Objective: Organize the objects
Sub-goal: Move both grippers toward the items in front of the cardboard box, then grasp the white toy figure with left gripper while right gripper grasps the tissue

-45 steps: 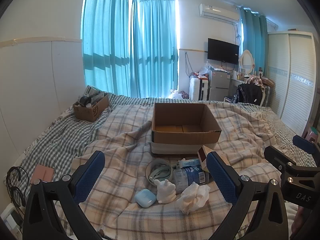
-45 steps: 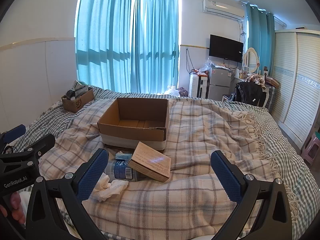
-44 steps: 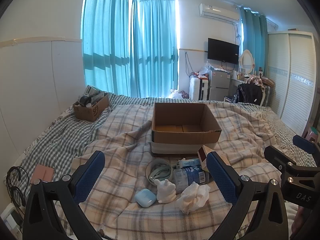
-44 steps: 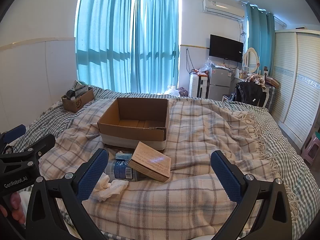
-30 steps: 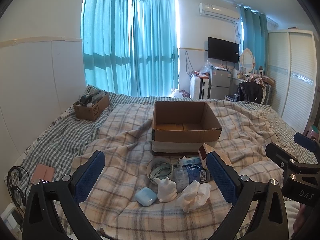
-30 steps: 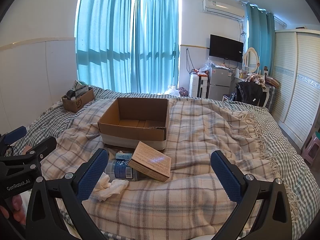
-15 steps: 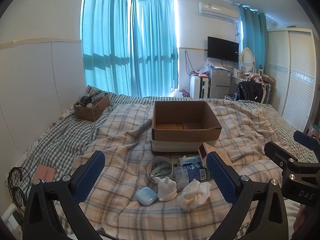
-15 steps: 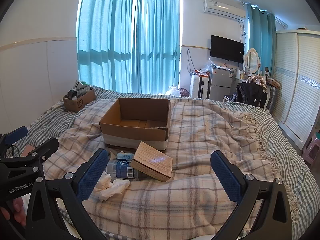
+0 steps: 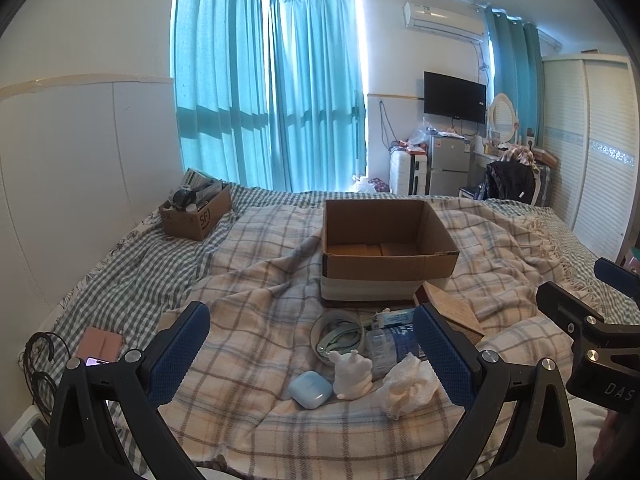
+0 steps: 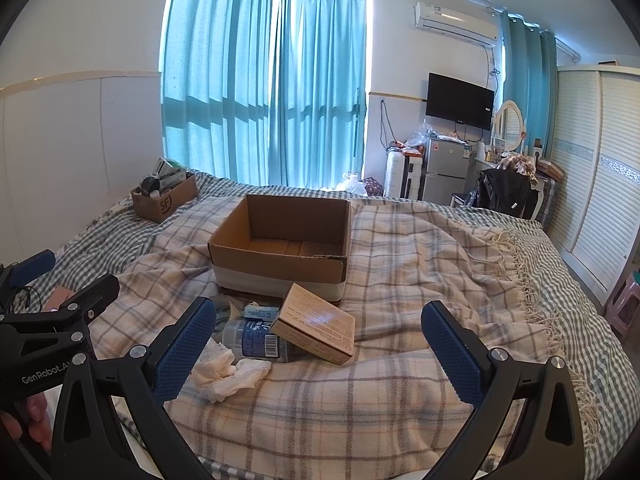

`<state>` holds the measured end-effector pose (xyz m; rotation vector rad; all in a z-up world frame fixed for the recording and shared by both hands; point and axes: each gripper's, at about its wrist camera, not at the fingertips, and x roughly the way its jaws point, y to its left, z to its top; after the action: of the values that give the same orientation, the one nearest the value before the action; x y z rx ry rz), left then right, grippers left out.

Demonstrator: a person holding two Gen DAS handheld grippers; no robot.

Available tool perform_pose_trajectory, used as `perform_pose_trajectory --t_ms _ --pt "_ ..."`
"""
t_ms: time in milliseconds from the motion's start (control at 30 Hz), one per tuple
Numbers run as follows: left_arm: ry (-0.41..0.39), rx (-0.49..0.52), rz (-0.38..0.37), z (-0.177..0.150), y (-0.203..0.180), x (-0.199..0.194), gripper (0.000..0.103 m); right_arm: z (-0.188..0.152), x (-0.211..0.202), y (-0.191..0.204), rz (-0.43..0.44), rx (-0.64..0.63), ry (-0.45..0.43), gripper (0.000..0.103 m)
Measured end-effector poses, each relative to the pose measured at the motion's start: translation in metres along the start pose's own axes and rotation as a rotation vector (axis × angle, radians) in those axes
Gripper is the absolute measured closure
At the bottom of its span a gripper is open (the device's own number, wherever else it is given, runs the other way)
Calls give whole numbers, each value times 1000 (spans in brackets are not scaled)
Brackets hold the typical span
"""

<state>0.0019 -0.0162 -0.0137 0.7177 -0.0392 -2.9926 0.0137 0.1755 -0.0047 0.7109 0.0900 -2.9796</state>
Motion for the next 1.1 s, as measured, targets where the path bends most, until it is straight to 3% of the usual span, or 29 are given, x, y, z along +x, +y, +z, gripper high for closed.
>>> perform_pose_trajectory --t_ms 267,567,733,833,933,1000,1100 --pt "63 -56 35 -14 35 22 0 -8 27 26 40 -38 59 0" --pt "207 -92 66 -39 62 66 0 -44 84 66 112 -115 228 1" --pt "292 -84 43 -58 56 91 0 -64 113 83 162 -154 342 13" --pt "327 -65 35 -64 48 103 0 -70 125 86 192 -148 380 28" --pt "347 -47 22 -67 40 112 0 -73 130 85 185 -150 405 50" --pt "359 -42 11 -68 35 117 0 -71 130 80 189 -145 403 69" --pt "377 -35 -7 -70 26 124 0 -61 126 70 164 -138 380 85"
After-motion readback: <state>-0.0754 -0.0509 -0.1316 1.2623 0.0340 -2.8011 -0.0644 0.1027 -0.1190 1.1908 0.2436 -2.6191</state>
